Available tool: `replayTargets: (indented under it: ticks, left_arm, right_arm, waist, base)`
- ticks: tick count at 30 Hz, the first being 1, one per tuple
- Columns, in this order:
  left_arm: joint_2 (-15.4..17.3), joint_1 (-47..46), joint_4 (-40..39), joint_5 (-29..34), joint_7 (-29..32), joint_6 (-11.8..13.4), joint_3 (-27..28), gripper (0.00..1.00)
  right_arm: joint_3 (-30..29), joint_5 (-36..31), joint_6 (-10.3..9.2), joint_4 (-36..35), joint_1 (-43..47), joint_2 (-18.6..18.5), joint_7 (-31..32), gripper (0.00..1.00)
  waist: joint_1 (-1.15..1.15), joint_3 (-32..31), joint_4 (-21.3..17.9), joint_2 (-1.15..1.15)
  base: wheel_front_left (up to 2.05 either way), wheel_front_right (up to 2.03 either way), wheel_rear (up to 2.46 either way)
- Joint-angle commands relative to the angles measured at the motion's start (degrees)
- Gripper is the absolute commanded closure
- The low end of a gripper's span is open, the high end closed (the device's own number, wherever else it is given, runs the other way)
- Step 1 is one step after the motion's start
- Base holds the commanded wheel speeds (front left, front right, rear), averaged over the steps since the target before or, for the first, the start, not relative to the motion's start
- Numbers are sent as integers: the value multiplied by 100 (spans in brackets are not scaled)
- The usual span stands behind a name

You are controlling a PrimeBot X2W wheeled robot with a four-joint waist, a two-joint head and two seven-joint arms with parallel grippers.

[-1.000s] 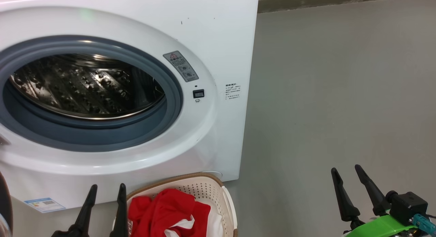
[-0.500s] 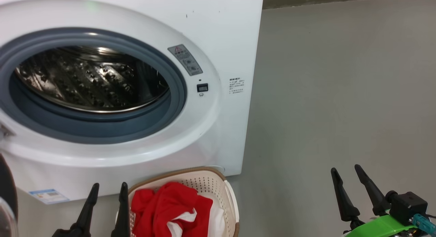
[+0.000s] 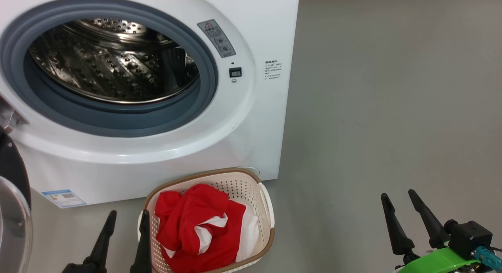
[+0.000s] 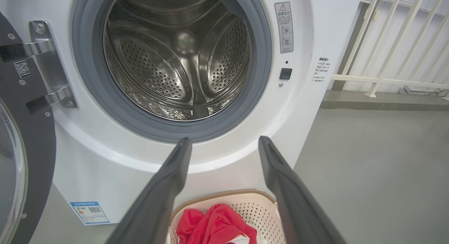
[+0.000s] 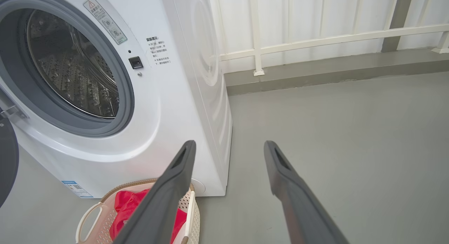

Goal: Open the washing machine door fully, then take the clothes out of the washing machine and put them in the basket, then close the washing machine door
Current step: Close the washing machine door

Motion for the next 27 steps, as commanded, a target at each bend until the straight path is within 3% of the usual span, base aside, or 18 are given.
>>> replayTargets:
  ticks: [1, 16, 27]
  left_arm:
    - [50, -270, -180, 11, -29, 17, 153, 0]
    - [50, -330, -111, -52, -29, 123, 77, 0]
    - [50, -252, 13, -317, -29, 370, -252, 0]
  right_arm:
    - [103, 39, 36, -164, -68, -76, -37, 0]
    - [89, 48, 36, -155, -72, -79, -37, 0]
    - [394, 88, 36, -74, -104, -191, -37, 0]
  waist:
    - [0, 10, 10, 0]
    - [0, 41, 163, 0]
    - [0, -113, 1045, 0]
  base:
    - [-13, 13, 0]
    - [0, 0, 0]
    - [0, 0, 0]
